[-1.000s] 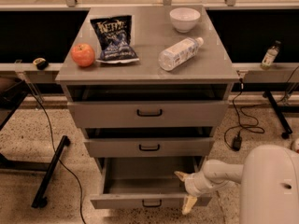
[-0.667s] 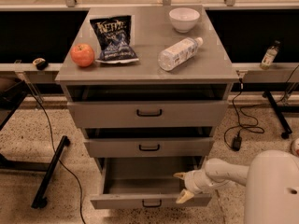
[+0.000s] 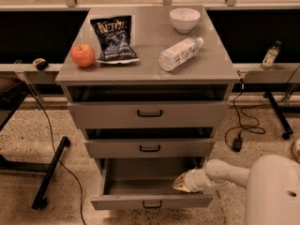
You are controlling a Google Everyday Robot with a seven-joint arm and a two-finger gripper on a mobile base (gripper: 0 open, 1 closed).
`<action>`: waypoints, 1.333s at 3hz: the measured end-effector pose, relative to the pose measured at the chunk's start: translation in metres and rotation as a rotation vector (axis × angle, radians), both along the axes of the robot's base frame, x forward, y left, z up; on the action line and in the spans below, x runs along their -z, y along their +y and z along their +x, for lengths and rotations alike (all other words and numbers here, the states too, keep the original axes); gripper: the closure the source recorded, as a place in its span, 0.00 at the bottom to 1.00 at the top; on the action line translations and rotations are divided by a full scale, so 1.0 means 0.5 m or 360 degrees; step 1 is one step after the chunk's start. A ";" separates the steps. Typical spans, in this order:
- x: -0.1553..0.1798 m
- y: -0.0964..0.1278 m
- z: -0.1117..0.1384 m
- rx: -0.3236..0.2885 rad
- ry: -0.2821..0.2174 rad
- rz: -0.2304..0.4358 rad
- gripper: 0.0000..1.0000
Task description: Open bottom drawer
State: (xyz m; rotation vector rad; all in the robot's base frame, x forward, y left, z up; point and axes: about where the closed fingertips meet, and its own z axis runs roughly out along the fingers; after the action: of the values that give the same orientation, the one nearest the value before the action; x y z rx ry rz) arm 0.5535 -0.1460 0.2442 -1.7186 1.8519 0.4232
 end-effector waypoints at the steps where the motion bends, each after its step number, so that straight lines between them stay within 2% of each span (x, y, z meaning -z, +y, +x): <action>1: 0.001 0.000 0.002 0.0010 0.0004 0.0003 0.96; 2: 0.027 0.029 0.000 -0.0044 0.0031 0.0024 1.00; 3: 0.092 0.084 0.004 -0.0144 0.0046 0.0111 1.00; 4: 0.137 0.114 0.019 -0.0204 0.0056 0.0142 1.00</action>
Offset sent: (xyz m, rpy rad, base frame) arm 0.0008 0.0301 -0.0298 0.0294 0.0379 0.0710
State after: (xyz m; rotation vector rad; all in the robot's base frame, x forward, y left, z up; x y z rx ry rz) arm 0.5627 -0.0889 0.1757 -1.7851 1.7255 0.5819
